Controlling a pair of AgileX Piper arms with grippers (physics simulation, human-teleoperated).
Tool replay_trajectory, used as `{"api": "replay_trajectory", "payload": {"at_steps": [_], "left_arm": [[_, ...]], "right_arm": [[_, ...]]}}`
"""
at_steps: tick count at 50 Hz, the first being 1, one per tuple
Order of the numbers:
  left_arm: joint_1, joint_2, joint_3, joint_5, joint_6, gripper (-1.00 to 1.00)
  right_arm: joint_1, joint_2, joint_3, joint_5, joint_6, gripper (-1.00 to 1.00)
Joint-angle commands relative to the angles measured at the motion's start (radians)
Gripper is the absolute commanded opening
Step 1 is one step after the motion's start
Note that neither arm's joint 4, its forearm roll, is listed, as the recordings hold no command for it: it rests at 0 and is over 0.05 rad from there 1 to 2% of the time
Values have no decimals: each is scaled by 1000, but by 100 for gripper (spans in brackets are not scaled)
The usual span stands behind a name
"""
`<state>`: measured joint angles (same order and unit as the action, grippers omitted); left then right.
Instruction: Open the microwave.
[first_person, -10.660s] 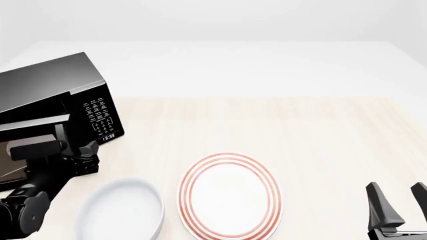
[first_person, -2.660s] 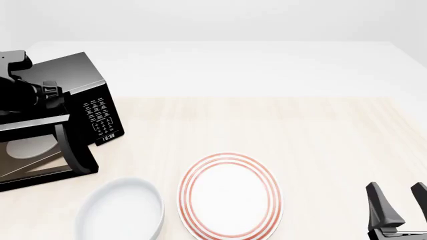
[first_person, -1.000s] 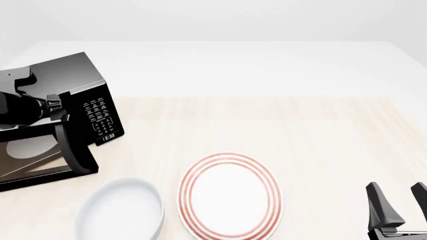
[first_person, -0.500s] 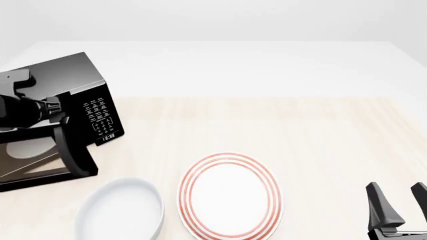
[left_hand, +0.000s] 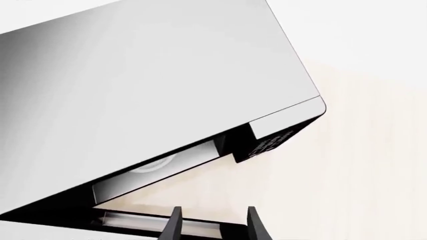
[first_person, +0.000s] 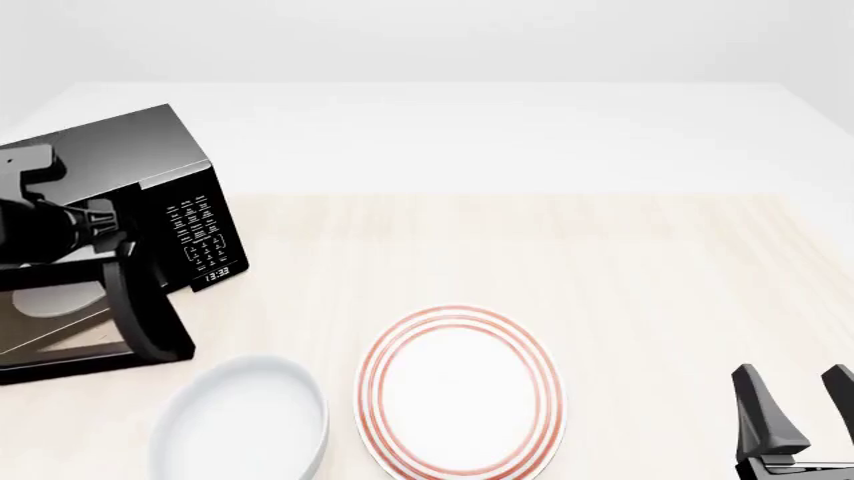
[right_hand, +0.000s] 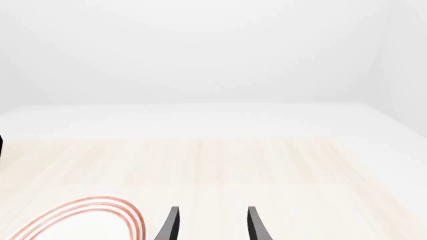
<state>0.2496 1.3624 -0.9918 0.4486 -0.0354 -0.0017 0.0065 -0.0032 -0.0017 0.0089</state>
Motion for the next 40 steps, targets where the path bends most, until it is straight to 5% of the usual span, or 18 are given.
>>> {"api": "replay_trajectory", "payload": {"at_steps": [1, 40], "left_arm": [[18, 9, 51, 4, -14, 100], [29, -66, 117, 12, -9, 100]], "right_arm": [[0, 0, 0, 0, 0, 100], [0, 0, 0, 0, 0, 100]]}}
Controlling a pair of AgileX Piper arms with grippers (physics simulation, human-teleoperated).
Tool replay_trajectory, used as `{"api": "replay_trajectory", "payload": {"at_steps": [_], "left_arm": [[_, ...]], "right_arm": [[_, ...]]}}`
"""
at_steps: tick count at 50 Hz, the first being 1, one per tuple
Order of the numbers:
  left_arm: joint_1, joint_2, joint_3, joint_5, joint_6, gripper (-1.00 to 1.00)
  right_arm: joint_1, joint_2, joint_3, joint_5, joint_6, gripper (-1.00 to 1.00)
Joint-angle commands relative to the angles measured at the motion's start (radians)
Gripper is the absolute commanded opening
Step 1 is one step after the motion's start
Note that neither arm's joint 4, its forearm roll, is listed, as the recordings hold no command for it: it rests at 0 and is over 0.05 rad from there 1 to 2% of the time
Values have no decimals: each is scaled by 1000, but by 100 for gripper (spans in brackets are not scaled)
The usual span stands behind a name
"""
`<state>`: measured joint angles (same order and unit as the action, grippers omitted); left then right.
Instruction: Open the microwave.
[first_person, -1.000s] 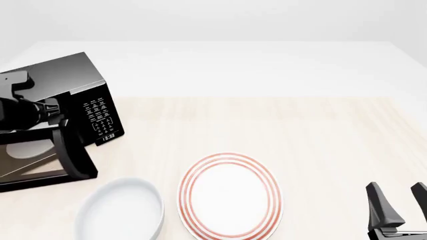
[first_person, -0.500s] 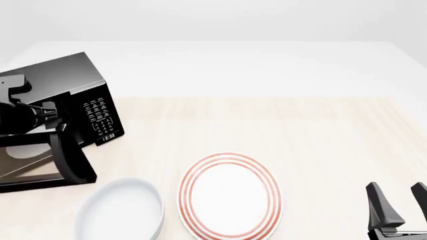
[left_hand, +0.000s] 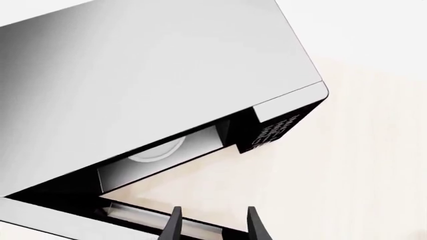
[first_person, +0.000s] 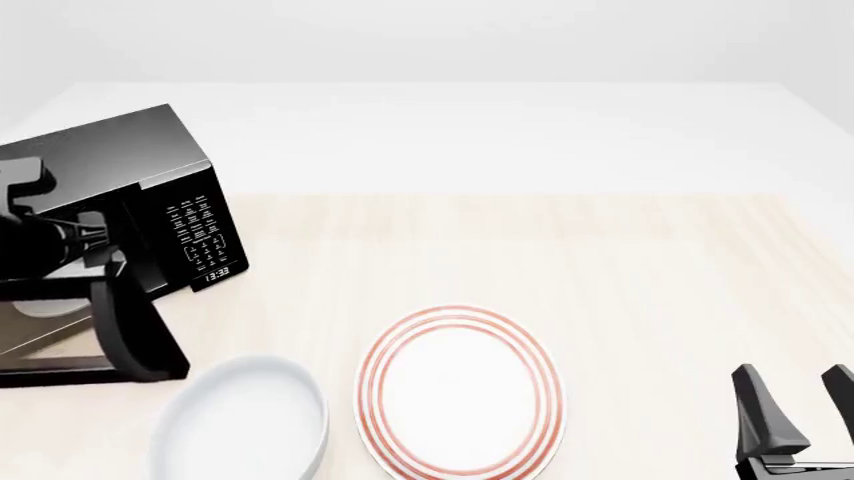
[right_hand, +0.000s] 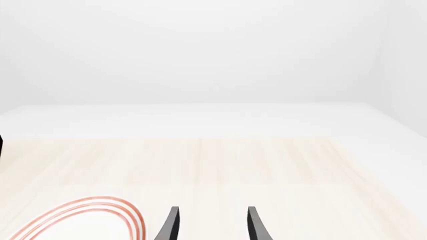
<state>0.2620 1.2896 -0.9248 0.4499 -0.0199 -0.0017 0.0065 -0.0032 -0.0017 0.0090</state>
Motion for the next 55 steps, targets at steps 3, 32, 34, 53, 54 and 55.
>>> {"api": "replay_trajectory", "payload": {"at_steps": [3, 32, 34, 53, 54, 55], "left_arm": [[15, 5, 64, 1, -28, 100], [23, -28, 116, -8, -34, 100], [24, -31, 117, -7, -34, 100], [33, -43, 143, -9, -43, 100], [33, -44, 145, -10, -43, 100], [33, -45, 149, -12, -44, 100]], "right_arm": [[0, 0, 0, 0, 0, 100], [0, 0, 0, 0, 0, 100], [0, 0, 0, 0, 0, 100], [0, 0, 0, 0, 0, 100], [0, 0, 0, 0, 0, 100], [0, 0, 0, 0, 0, 100]]}}
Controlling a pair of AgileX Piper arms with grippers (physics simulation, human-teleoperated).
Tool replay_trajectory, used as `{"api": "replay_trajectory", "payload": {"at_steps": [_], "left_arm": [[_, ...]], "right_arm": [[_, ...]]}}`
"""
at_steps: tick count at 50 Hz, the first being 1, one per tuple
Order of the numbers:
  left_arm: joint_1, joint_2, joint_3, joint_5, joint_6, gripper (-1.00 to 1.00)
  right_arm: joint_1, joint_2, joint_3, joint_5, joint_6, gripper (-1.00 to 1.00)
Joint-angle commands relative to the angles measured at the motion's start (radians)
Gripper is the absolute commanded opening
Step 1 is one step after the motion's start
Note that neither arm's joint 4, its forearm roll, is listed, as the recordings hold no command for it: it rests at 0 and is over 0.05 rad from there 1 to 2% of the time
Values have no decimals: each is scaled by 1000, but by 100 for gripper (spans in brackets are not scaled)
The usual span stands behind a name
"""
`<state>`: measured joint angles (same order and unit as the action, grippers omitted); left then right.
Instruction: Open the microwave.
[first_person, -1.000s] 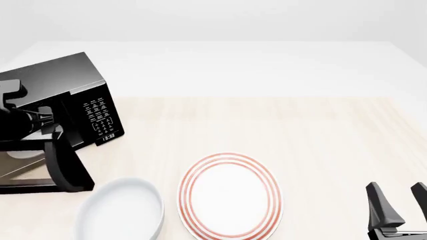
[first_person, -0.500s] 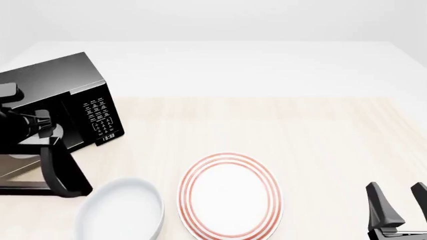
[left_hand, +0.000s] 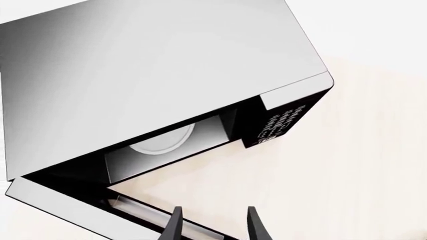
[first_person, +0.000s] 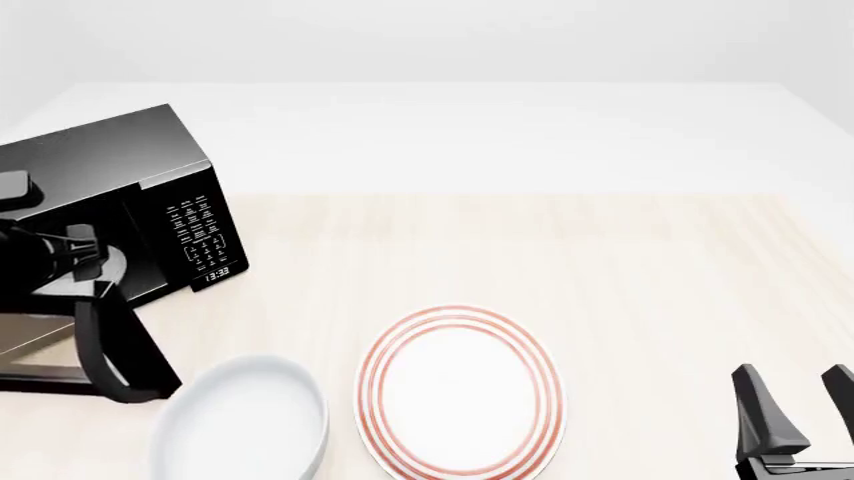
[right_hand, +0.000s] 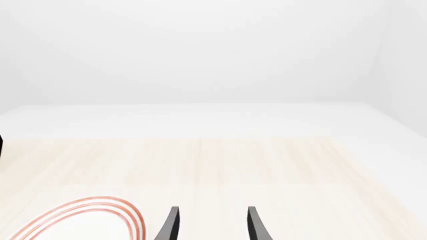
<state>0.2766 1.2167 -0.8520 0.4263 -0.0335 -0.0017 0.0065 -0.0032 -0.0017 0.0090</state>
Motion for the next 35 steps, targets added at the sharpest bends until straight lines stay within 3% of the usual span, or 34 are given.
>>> {"api": "replay_trajectory", "payload": {"at_steps": [1, 35], "left_arm": [[19, 26, 77, 12, -31, 100], [36, -63, 165, 7, -59, 100]], "right_arm": [[0, 0, 0, 0, 0, 100], [0, 0, 0, 0, 0, 100]]}}
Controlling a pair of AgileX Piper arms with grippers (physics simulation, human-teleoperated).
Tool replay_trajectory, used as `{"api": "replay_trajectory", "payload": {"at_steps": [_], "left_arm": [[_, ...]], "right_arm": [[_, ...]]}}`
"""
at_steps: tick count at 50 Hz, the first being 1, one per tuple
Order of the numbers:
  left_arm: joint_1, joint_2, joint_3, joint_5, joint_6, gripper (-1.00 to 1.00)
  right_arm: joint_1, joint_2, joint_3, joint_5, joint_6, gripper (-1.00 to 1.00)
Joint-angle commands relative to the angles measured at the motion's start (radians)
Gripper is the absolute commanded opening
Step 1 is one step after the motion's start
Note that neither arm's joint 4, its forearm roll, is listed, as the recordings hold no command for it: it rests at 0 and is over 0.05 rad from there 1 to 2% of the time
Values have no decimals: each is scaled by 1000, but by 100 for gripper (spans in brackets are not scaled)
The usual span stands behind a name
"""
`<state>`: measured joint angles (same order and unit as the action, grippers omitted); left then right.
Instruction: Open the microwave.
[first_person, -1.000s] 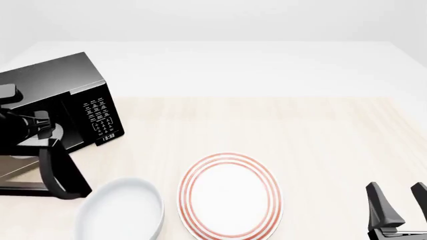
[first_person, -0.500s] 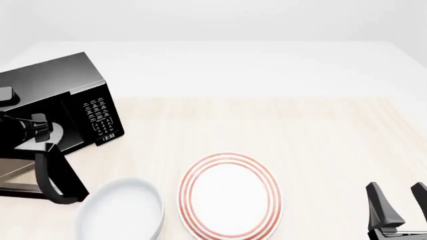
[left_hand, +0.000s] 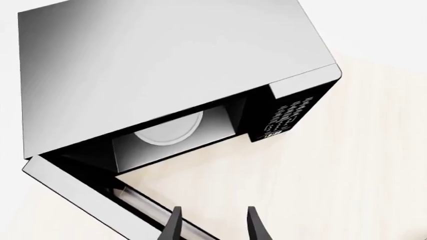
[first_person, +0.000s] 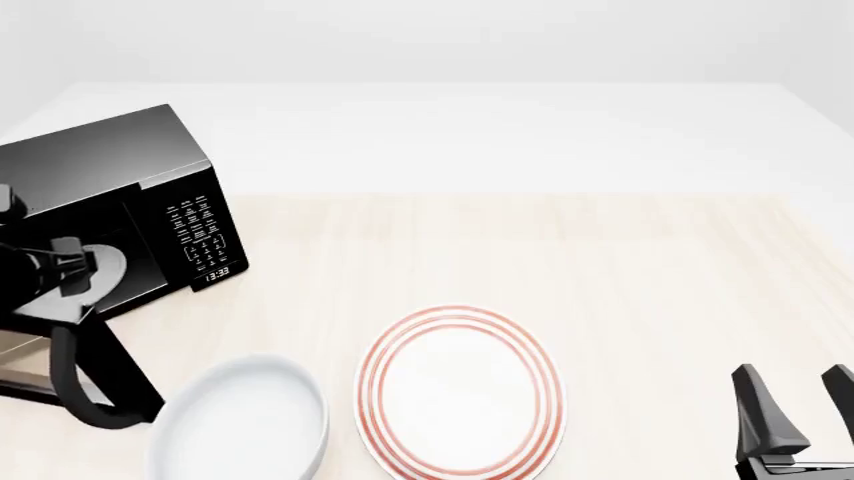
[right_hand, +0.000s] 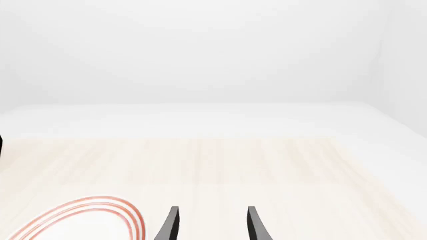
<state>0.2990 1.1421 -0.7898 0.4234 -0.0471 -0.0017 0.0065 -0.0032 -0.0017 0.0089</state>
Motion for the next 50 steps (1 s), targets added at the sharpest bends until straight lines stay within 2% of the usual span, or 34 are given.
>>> {"api": "replay_trajectory", "payload": {"at_steps": [1, 50], "left_arm": [[13, 10, 108, 7, -48, 100], [66, -78, 189, 17, -50, 100]], "right_arm": [[0, 0, 0, 0, 0, 100], [0, 0, 0, 0, 0, 100]]}}
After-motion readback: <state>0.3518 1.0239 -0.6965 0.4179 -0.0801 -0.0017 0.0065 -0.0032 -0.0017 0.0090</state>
